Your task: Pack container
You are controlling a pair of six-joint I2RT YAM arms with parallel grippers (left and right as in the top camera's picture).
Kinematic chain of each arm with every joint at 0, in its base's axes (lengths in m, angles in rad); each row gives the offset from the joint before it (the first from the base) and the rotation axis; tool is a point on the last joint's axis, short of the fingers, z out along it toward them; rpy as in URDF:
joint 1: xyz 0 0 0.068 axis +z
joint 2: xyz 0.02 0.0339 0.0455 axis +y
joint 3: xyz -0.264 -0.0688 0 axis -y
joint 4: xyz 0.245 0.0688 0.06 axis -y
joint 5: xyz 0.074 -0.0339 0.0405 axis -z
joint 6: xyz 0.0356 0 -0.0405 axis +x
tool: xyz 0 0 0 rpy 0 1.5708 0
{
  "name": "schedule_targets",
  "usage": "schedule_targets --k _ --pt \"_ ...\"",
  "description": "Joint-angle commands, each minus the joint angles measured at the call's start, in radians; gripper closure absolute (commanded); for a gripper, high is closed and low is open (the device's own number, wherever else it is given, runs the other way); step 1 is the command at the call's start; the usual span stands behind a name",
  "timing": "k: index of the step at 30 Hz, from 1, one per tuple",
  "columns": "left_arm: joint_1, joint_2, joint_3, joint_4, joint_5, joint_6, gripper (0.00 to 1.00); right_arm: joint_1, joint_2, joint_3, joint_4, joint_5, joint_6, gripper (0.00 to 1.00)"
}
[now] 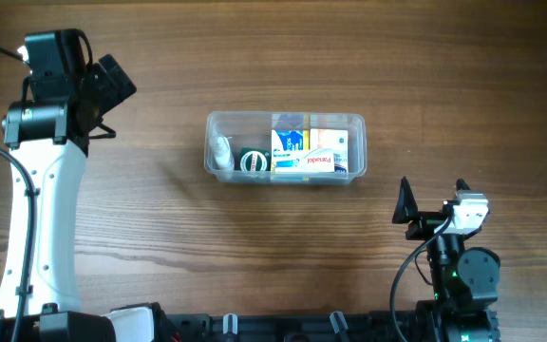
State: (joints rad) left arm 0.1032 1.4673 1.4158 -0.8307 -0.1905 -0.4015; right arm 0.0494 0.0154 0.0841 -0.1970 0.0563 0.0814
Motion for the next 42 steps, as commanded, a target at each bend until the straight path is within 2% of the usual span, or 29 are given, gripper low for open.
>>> schedule_targets --k 1,19,26,31,42 --pt "0.004 -0.002 0.011 0.000 -0.013 0.005 0.00 0.003 -0.012 0.000 0.003 -0.006 0.003 0.00" --pt "0.001 0.005 0.005 -0.001 -0.009 0.005 0.00 0.003 -0.012 0.000 0.003 -0.006 0.004 0.00" --pt "0.000 -0.119 -0.048 0.000 -0.009 0.005 0.00 0.003 -0.012 0.000 0.003 -0.006 0.003 0.00" --pt "0.000 -0.314 -0.218 0.000 -0.009 0.005 0.00 0.003 -0.012 0.000 0.003 -0.005 0.003 0.00" --pt "0.000 -0.843 -0.774 -0.008 -0.009 0.005 0.00 0.003 -0.012 0.000 0.003 -0.006 0.004 0.00"
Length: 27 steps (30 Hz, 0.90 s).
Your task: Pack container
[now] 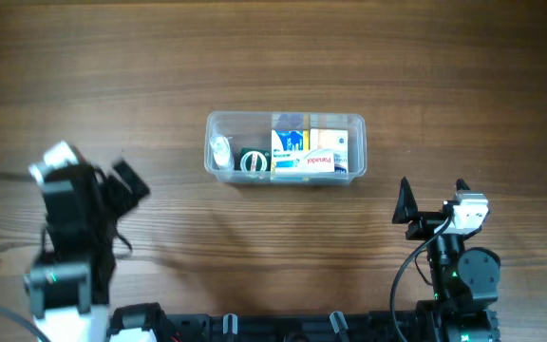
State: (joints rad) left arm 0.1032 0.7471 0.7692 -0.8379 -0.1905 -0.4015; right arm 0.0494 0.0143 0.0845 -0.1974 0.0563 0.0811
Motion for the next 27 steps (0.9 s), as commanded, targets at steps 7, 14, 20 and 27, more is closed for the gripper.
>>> schedule_targets --k 7,14,20,27 --pt "0.000 -0.376 -0.293 -0.106 -0.041 0.006 0.00 0.003 -0.011 -0.001 0.003 -0.006 0.004 0.00" --pt "-0.001 -0.476 -0.387 0.084 -0.080 0.001 0.00 0.003 -0.011 -0.001 0.003 -0.006 0.004 0.00" --pt "-0.050 -0.552 -0.578 0.621 0.054 0.002 0.00 0.003 -0.011 -0.001 0.003 -0.006 0.004 0.00" --pt "-0.076 -0.643 -0.694 0.743 0.059 0.002 0.00 0.003 -0.011 -0.001 0.003 -0.006 0.004 0.00"
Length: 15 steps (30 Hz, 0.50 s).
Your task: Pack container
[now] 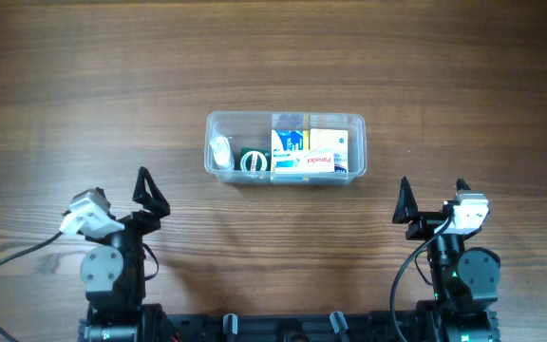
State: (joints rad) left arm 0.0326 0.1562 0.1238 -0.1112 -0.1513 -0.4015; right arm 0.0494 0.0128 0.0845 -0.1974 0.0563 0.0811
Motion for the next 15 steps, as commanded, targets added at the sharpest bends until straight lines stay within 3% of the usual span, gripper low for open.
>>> schedule_targets --k 1,15 --pt "-0.004 -0.071 -0.064 0.017 0.020 0.002 0.00 0.003 -0.009 -0.001 0.003 -0.006 0.004 0.00" --pt "-0.007 -0.154 -0.117 0.051 0.035 0.088 0.00 0.003 -0.009 -0.001 0.003 -0.006 0.004 0.00"
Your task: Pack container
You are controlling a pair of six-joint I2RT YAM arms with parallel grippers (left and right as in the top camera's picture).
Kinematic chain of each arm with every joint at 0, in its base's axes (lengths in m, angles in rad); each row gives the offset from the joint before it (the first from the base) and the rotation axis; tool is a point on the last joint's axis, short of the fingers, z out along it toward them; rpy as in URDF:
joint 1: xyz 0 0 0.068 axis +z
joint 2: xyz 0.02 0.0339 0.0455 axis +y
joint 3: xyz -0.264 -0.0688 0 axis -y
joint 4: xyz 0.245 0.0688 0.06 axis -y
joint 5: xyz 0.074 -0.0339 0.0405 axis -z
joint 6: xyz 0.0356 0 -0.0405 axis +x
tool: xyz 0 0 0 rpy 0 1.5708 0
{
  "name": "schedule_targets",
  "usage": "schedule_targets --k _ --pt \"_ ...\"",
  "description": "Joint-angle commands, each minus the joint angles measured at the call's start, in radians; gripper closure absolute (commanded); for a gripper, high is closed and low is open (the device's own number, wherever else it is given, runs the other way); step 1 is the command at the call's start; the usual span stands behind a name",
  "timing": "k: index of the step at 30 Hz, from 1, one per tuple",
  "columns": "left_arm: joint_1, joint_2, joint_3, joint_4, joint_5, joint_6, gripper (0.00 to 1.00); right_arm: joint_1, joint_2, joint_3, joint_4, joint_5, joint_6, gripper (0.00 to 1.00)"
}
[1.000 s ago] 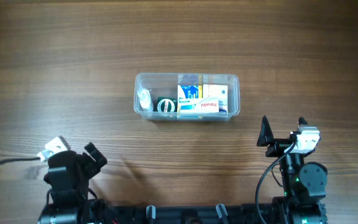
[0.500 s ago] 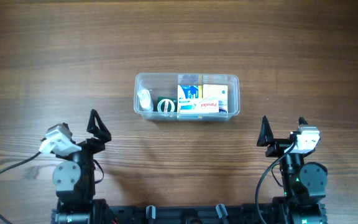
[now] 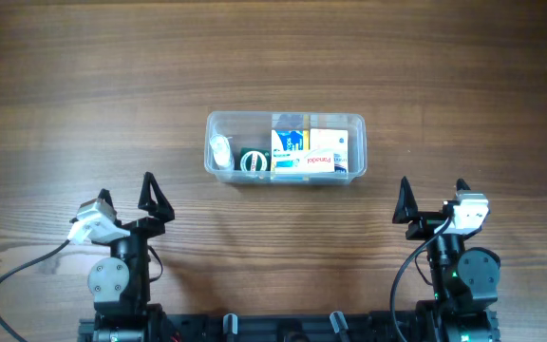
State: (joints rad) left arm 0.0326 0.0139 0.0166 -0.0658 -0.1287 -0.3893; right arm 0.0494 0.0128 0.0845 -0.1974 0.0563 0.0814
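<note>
A clear plastic container (image 3: 357, 152) sits at the table's middle, holding a small white bottle (image 3: 220, 150), a dark green round item (image 3: 252, 161) and blue, white and orange boxes (image 3: 309, 150). My left gripper (image 3: 129, 197) stands open and empty near the front left, well short of the container. My right gripper (image 3: 431, 199) stands open and empty at the front right, below the container's right end.
Wooden table (image 3: 273, 57) all around the container. The arm bases and a black rail (image 3: 283, 328) line the front edge.
The left arm has settled slightly, its gripper now a little further right and nearer the front edge. The right arm and the container's contents have not moved.
The left arm was stretched out at the far left with its gripper level with the container. It then stood lower at the left, then folded back near the front edge, where it now rests. The right arm stayed parked throughout.
</note>
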Motion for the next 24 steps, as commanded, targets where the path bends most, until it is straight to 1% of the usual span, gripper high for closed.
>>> schedule_targets --k 1,21,24 --pt "-0.007 -0.011 -0.010 0.006 0.013 0.094 0.00 0.003 -0.009 -0.001 0.003 -0.006 0.004 0.00" --pt "-0.007 -0.011 -0.010 0.006 0.013 0.095 0.00 0.003 -0.008 -0.001 0.003 -0.006 0.003 0.00" --pt "-0.006 -0.011 -0.010 0.008 -0.014 0.098 0.00 0.003 -0.008 -0.001 0.003 -0.006 0.003 0.00"
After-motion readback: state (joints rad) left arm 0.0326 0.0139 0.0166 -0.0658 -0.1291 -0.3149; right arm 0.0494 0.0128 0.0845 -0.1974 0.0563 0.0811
